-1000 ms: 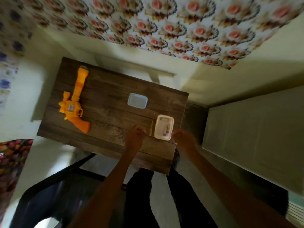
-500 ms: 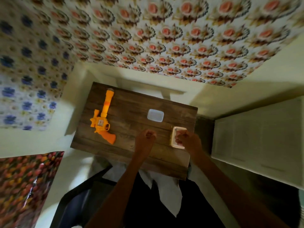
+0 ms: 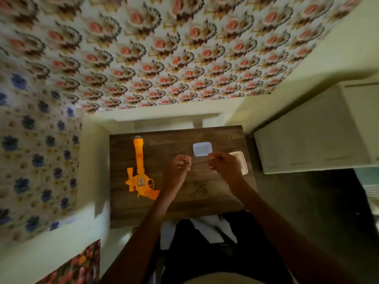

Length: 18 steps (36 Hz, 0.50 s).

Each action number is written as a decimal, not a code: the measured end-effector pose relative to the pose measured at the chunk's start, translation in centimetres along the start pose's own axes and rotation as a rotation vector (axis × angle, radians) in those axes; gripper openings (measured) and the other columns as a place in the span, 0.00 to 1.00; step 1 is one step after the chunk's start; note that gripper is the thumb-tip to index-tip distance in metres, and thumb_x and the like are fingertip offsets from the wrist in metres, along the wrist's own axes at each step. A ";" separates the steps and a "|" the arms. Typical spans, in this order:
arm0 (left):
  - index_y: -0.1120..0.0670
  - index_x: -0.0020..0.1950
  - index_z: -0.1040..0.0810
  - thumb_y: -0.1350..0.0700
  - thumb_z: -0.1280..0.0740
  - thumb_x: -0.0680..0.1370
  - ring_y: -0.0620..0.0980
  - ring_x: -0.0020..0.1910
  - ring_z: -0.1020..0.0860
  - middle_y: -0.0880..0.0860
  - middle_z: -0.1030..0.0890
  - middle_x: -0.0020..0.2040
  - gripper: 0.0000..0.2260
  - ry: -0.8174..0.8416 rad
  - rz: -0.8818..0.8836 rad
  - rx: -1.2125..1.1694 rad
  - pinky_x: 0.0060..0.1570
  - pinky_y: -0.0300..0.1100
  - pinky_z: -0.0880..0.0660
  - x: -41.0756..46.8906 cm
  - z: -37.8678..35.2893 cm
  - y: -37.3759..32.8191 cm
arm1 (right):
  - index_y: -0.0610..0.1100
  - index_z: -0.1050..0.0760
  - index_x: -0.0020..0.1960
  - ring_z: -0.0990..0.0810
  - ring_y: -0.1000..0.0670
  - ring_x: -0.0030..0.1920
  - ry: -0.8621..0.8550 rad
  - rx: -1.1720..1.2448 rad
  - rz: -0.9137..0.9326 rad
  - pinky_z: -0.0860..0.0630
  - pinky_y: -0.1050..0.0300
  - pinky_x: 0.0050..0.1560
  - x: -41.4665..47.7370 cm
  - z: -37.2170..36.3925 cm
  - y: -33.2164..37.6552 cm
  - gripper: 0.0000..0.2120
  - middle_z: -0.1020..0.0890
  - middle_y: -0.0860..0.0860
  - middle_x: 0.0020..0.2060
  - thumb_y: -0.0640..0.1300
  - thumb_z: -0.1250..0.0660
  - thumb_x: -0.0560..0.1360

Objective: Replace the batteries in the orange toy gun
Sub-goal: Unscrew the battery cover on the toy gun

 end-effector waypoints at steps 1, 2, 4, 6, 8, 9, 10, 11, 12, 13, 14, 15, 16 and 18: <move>0.48 0.46 0.22 0.57 0.33 0.78 0.46 0.39 0.19 0.50 0.18 0.42 0.04 -0.009 -0.003 0.001 0.43 0.42 0.24 0.2 0.4 -0.3 | 0.51 0.21 0.38 0.16 0.43 0.41 -0.013 -0.001 -0.002 0.19 0.43 0.50 0.0 0.0 0.0 0.10 0.16 0.41 0.38 0.41 0.32 0.76; 0.48 0.45 0.22 0.58 0.33 0.78 0.46 0.39 0.19 0.49 0.18 0.42 0.05 -0.022 -0.001 -0.018 0.43 0.42 0.23 0.2 0.8 -0.3 | 0.51 0.21 0.39 0.16 0.41 0.42 -0.012 -0.007 0.008 0.19 0.42 0.50 -0.2 -0.2 0.2 0.09 0.16 0.41 0.39 0.40 0.32 0.76; 0.47 0.45 0.22 0.57 0.33 0.78 0.47 0.40 0.19 0.48 0.18 0.42 0.05 -0.037 0.001 -0.024 0.45 0.45 0.23 0.2 1.1 -0.8 | 0.50 0.21 0.40 0.16 0.41 0.42 -0.001 0.005 -0.001 0.19 0.41 0.50 -0.2 -0.3 -0.2 0.08 0.15 0.41 0.39 0.40 0.32 0.76; 0.47 0.45 0.22 0.57 0.32 0.78 0.48 0.41 0.19 0.48 0.18 0.42 0.05 -0.035 0.011 -0.034 0.47 0.46 0.23 0.4 1.4 -0.8 | 0.50 0.21 0.41 0.15 0.42 0.42 -0.011 0.007 -0.013 0.19 0.41 0.50 -0.2 -0.4 -0.3 0.07 0.15 0.42 0.39 0.40 0.32 0.76; 0.46 0.44 0.22 0.57 0.32 0.78 0.49 0.41 0.19 0.48 0.18 0.40 0.06 -0.014 0.013 -0.046 0.47 0.48 0.23 0.8 1.7 -0.9 | 0.51 0.21 0.40 0.15 0.42 0.42 -0.038 0.023 -0.017 0.18 0.41 0.49 -0.4 -0.8 -0.2 0.08 0.15 0.43 0.38 0.40 0.31 0.75; 0.46 0.43 0.21 0.57 0.32 0.78 0.49 0.40 0.19 0.48 0.18 0.39 0.07 -0.013 0.013 -0.052 0.47 0.49 0.23 0.9 1.9 -0.9 | 0.51 0.21 0.40 0.15 0.42 0.41 -0.045 0.020 -0.018 0.18 0.41 0.49 -0.4 -0.9 -0.3 0.08 0.15 0.43 0.38 0.40 0.32 0.75; 0.46 0.43 0.21 0.58 0.32 0.78 0.49 0.40 0.19 0.48 0.18 0.39 0.07 -0.009 0.004 -0.065 0.47 0.49 0.23 1.2 1.9 -0.9 | 0.51 0.21 0.39 0.15 0.41 0.41 -0.055 0.020 -0.013 0.18 0.42 0.49 -0.4 -1.0 -0.2 0.09 0.15 0.43 0.38 0.40 0.32 0.75; 0.46 0.43 0.21 0.58 0.33 0.78 0.49 0.40 0.19 0.48 0.18 0.39 0.07 -0.010 0.003 -0.066 0.46 0.49 0.24 1.4 2.1 -1.0 | 0.50 0.21 0.38 0.16 0.41 0.41 -0.061 0.020 -0.019 0.18 0.42 0.49 -0.4 -1.0 -0.2 0.09 0.15 0.42 0.37 0.40 0.32 0.76; 0.46 0.44 0.21 0.58 0.33 0.79 0.49 0.40 0.19 0.48 0.18 0.39 0.07 -0.008 0.002 -0.068 0.46 0.48 0.24 1.5 2.1 -1.1 | 0.50 0.21 0.38 0.16 0.40 0.41 -0.059 0.029 -0.019 0.18 0.43 0.49 -0.4 -1.1 -0.2 0.09 0.16 0.42 0.38 0.41 0.32 0.76; 0.46 0.44 0.21 0.58 0.33 0.79 0.49 0.40 0.19 0.49 0.18 0.39 0.07 -0.008 0.007 -0.067 0.45 0.47 0.24 1.5 2.2 -1.1 | 0.50 0.21 0.38 0.16 0.40 0.42 -0.058 0.036 -0.024 0.18 0.43 0.48 -0.5 -1.3 -0.3 0.09 0.16 0.41 0.38 0.41 0.32 0.76; 0.47 0.44 0.21 0.58 0.33 0.79 0.48 0.40 0.19 0.49 0.18 0.39 0.07 -0.006 0.013 -0.072 0.45 0.46 0.24 1.4 2.3 -0.9 | 0.49 0.21 0.39 0.16 0.39 0.41 -0.059 0.045 -0.023 0.18 0.44 0.47 -0.5 -1.4 -0.5 0.08 0.16 0.41 0.38 0.41 0.32 0.76; 0.47 0.44 0.21 0.59 0.33 0.79 0.48 0.40 0.19 0.49 0.18 0.39 0.07 -0.015 0.013 -0.080 0.45 0.45 0.24 1.7 2.5 -0.9 | 0.48 0.21 0.40 0.16 0.40 0.40 -0.054 0.047 -0.019 0.18 0.44 0.46 -0.1 -1.6 -0.4 0.07 0.16 0.41 0.37 0.41 0.32 0.75; 0.47 0.44 0.21 0.59 0.33 0.79 0.48 0.40 0.19 0.49 0.18 0.40 0.07 -0.014 0.014 -0.076 0.45 0.45 0.24 1.5 2.6 -0.8 | 0.47 0.21 0.41 0.17 0.42 0.39 -0.042 0.049 -0.019 0.18 0.46 0.44 -0.2 -1.7 -0.6 0.05 0.16 0.42 0.37 0.41 0.32 0.75; 0.49 0.46 0.20 0.57 0.32 0.78 0.48 0.42 0.18 0.51 0.17 0.42 0.04 -0.022 0.014 -0.051 0.45 0.45 0.22 1.4 2.9 -0.7 | 0.46 0.20 0.43 0.17 0.47 0.37 -0.014 0.061 -0.025 0.19 0.51 0.42 0.3 -2.2 -1.0 0.03 0.16 0.45 0.36 0.42 0.31 0.75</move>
Point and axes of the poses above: each hand's wrist, its own x-axis towards the middle knuckle, its own z-axis out of the back of the hand, y = z × x, the point moved 10 cm from there along x, towards the middle knuckle
